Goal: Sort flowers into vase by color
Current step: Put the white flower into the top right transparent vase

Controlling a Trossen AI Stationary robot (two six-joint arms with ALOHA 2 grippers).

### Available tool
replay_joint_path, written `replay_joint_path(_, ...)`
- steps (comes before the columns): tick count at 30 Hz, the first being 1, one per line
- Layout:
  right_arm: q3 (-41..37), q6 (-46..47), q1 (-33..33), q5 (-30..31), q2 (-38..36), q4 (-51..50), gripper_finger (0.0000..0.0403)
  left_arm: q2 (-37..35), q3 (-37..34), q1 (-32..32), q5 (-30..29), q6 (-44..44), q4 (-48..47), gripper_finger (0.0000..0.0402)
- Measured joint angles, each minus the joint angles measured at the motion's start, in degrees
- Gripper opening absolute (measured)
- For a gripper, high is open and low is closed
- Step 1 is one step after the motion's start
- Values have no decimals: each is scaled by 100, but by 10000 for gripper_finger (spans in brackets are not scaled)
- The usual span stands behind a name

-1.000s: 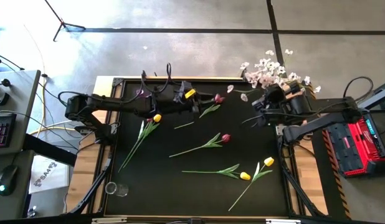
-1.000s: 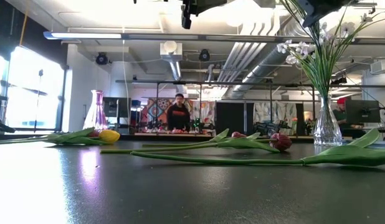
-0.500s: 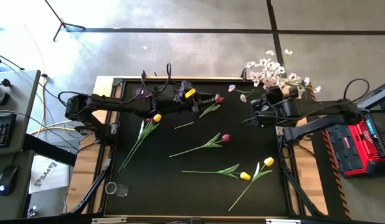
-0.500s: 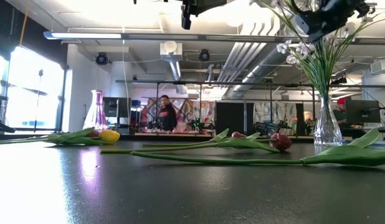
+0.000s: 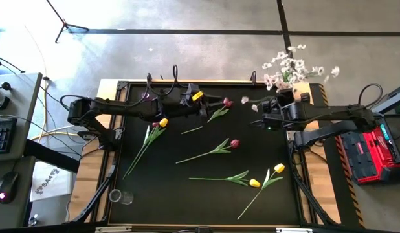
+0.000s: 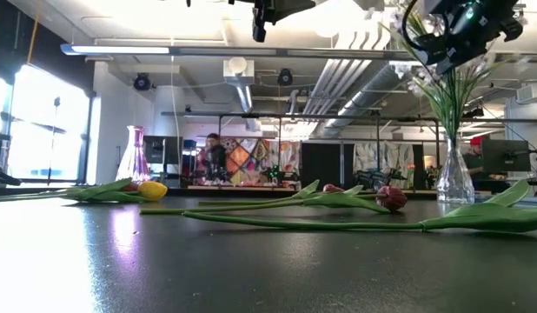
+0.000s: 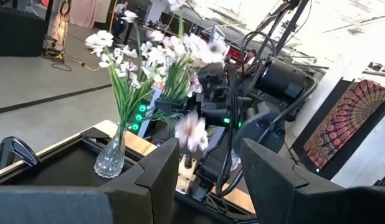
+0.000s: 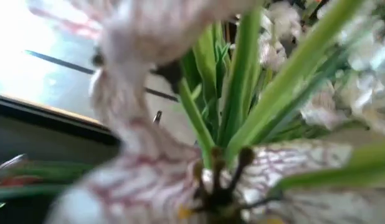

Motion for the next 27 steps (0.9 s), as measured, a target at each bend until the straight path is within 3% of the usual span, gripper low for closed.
replay_joint_path(20, 444, -516, -542, -719, -511, -13, 0, 0, 0, 9, -234, 69, -21, 158)
replay_joint_path(27, 444, -514, -553, -1117, -603, 168, 0, 178, 4, 198, -765, 563, -1097, 158)
